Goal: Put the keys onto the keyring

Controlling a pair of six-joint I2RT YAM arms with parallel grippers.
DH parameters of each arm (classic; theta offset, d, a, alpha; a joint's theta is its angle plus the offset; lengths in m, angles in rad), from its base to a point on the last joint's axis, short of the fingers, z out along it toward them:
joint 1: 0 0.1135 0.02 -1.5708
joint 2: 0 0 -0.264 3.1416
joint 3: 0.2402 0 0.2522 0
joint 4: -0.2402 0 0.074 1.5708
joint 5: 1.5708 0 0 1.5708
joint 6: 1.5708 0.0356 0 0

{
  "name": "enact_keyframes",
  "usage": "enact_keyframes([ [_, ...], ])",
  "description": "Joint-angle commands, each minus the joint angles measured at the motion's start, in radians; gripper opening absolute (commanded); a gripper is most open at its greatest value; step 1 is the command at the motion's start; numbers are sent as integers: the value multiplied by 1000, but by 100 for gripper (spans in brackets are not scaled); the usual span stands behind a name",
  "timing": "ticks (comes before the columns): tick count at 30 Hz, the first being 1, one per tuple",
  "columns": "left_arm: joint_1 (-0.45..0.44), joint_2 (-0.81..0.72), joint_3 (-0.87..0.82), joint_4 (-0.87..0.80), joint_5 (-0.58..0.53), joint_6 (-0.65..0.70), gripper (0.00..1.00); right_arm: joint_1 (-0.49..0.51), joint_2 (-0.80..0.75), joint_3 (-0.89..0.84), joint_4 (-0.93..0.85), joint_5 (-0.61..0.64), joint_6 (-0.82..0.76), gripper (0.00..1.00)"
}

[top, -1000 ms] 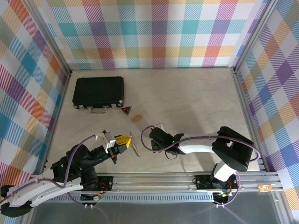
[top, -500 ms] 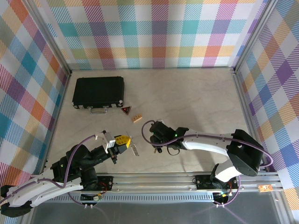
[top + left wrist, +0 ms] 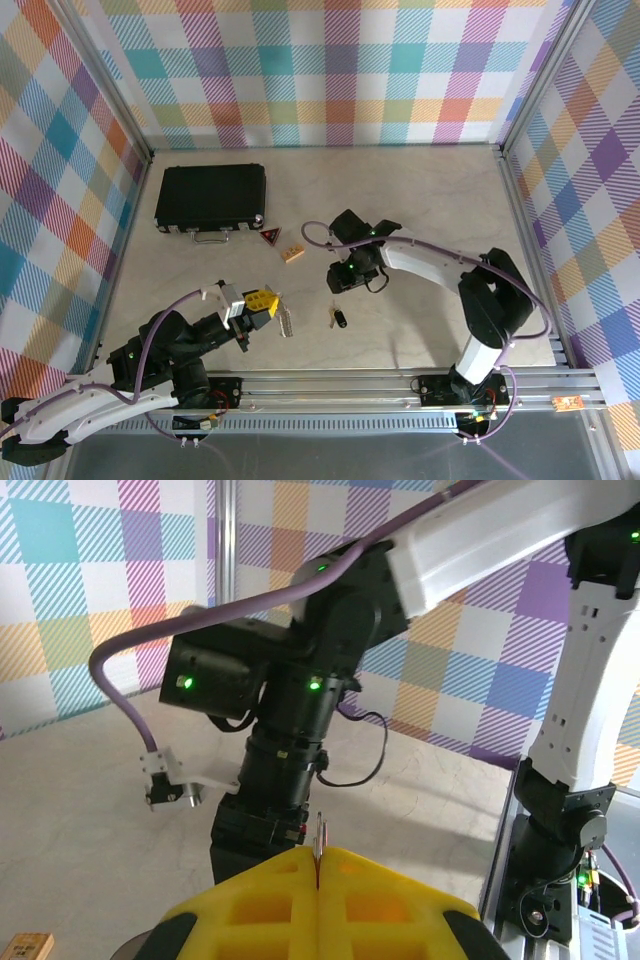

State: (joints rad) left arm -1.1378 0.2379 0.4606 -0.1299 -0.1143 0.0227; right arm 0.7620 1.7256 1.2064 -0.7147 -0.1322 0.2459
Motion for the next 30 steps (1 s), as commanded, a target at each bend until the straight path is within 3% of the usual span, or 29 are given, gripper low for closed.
enact_keyframes([
  [1,-10,-10,-7,38,13,8,0,-23,60,21,-71,-140,-68,39],
  [13,-11,22,-5,45,25,8,0,-59,194,70,-75,-228,-109,33],
  [30,-11,18,-5,43,28,8,0,-60,236,45,-67,-282,-117,25],
])
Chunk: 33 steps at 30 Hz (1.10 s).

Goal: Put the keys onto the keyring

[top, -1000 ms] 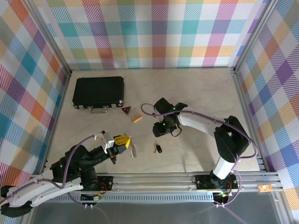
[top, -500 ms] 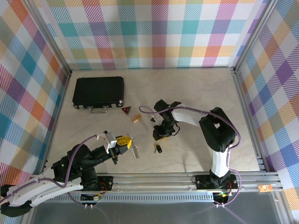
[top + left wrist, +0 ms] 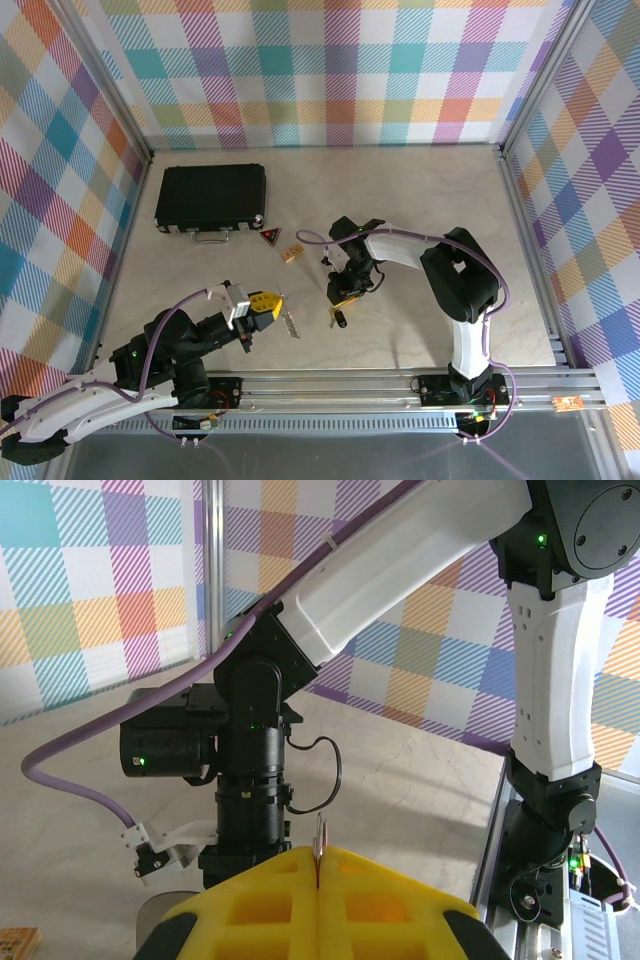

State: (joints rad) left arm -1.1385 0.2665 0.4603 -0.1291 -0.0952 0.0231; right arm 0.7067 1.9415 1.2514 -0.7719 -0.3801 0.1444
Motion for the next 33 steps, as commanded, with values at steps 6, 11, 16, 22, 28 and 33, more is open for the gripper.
enact_keyframes([
  [6,-10,-9,-8,44,8,6,0,-5,24,-10,-11,-44,-21,23],
  [11,-11,-9,-6,44,7,7,0,-4,21,-23,-3,-48,-19,20],
  [16,-12,-8,-5,40,6,9,0,-3,14,-24,-2,-51,-19,16],
  [22,-12,-6,-5,40,6,9,0,-2,7,-26,-3,-52,-20,12],
  [28,-12,-1,-2,36,-1,7,0,-4,-3,-29,2,-59,-17,8],
  [33,-12,2,0,34,-1,8,0,-3,-19,-35,1,-65,-22,2],
])
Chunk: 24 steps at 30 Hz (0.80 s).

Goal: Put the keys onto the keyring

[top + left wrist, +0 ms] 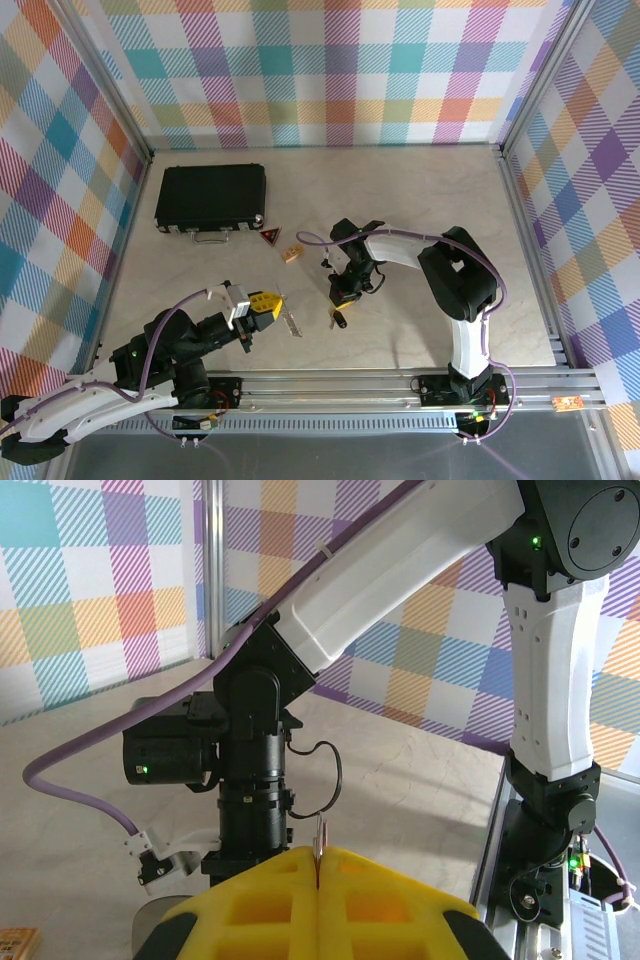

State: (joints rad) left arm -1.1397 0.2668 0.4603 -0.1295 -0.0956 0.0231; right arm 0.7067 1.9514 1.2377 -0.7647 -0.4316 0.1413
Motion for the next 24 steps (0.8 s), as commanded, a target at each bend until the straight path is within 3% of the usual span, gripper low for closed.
enact_keyframes([
  [1,-11,3,1,33,-2,8,0,-2,-35,-22,-6,-15,-19,0],
  [11,-11,8,8,34,2,7,0,7,-208,-108,97,-22,3,0],
  [20,-11,23,38,31,25,3,0,109,-638,-352,466,74,-11,0],
  [24,-11,32,61,34,47,3,0,181,-873,-504,722,123,-34,0],
])
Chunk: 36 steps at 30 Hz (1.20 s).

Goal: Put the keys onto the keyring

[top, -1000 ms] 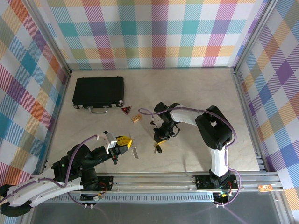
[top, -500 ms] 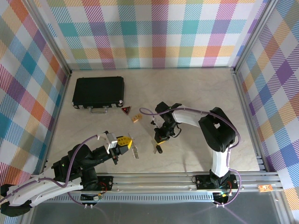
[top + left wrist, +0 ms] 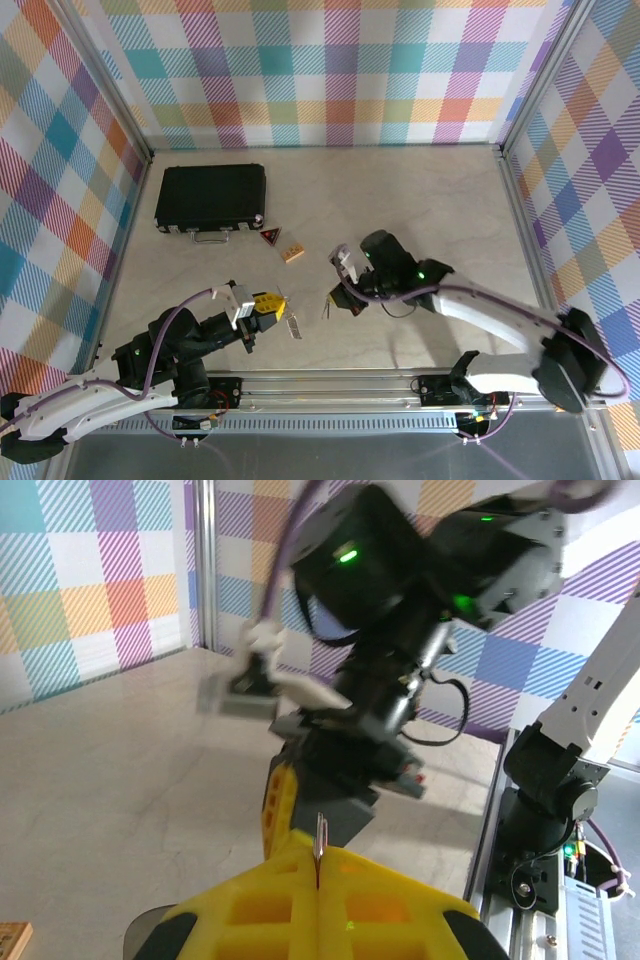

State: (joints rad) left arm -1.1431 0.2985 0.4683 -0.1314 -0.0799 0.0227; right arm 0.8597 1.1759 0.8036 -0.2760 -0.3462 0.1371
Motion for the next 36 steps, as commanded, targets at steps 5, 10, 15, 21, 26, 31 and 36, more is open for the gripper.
enact_keyframes([
  [5,-7,13,88,43,82,5,0,109,-298,-194,487,68,-57,0],
  [10,-7,34,101,94,175,11,0,165,-376,-252,696,55,-46,0],
  [15,-7,78,111,129,254,20,0,181,-402,-273,830,39,18,0],
  [21,-7,123,111,176,278,20,0,207,-418,-274,829,31,16,0],
  [26,-7,146,111,197,278,20,0,218,-415,-272,810,50,17,0],
  [31,-7,151,97,223,260,20,0,236,-402,-250,765,53,-2,0],
  [36,-7,149,94,230,251,22,0,251,-392,-245,756,49,-4,0],
])
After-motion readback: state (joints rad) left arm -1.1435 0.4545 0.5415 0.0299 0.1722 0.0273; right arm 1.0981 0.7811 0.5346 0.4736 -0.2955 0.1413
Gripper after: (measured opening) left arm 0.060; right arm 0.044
